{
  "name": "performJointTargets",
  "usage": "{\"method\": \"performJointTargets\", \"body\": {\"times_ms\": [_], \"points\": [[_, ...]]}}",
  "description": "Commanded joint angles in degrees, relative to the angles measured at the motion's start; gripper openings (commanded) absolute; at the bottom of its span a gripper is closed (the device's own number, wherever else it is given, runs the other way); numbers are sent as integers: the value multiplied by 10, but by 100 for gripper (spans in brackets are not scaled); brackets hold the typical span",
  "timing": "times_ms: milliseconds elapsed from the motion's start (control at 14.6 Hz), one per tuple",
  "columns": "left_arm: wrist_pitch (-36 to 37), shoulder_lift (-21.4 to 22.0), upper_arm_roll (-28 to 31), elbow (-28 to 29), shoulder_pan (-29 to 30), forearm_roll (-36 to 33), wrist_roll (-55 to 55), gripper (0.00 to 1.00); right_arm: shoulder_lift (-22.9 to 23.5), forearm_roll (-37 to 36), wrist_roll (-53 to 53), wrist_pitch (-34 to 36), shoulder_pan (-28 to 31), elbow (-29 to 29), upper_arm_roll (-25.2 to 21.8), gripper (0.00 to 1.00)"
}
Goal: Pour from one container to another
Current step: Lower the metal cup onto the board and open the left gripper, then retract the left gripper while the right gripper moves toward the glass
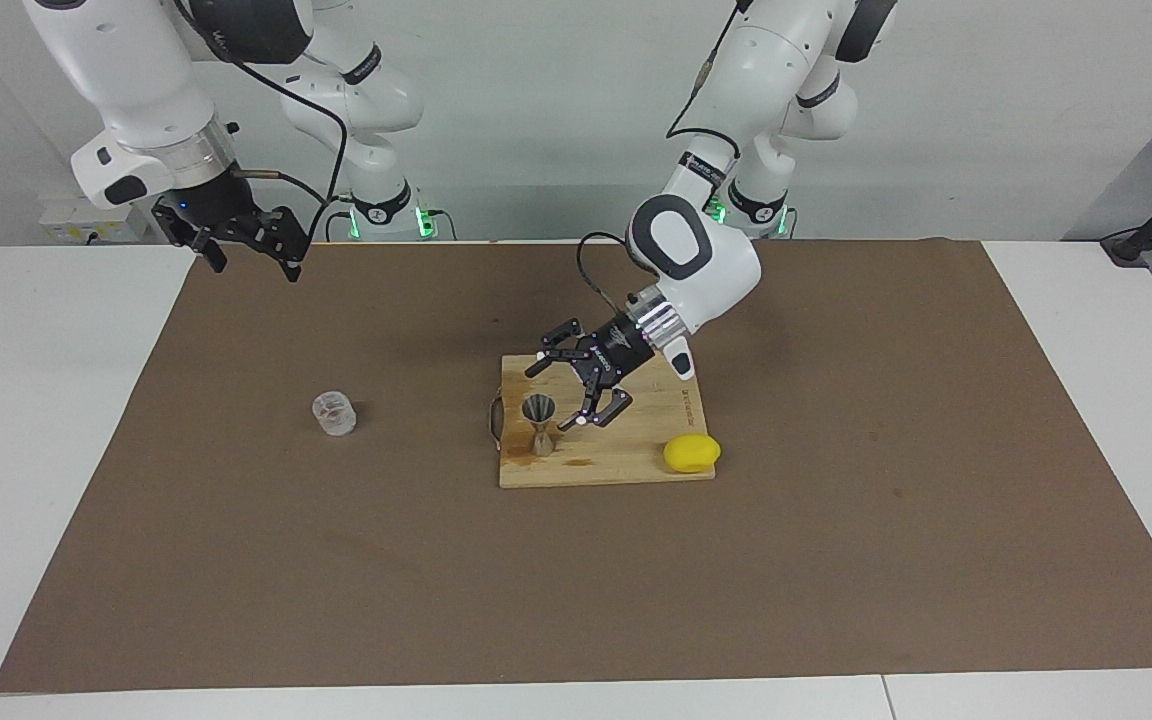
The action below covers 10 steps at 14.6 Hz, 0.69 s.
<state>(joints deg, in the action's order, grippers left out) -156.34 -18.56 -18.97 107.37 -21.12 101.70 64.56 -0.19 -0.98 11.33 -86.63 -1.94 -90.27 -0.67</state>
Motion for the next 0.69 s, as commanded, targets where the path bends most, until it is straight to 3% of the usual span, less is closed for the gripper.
{"method": "performJointTargets", "body": {"times_ms": [0,275,618], "points": [[24,51,5,30,21,-54,12,100,-2,2,-6,-2,2,-3,2,99],[74,58,7,25,87,-205,14,100,-3,2,-8,-2,2,-3,1,100],[75,63,8,9,172,-436,14,100,-7,3,-16,4,6,-4,1,100]]}}
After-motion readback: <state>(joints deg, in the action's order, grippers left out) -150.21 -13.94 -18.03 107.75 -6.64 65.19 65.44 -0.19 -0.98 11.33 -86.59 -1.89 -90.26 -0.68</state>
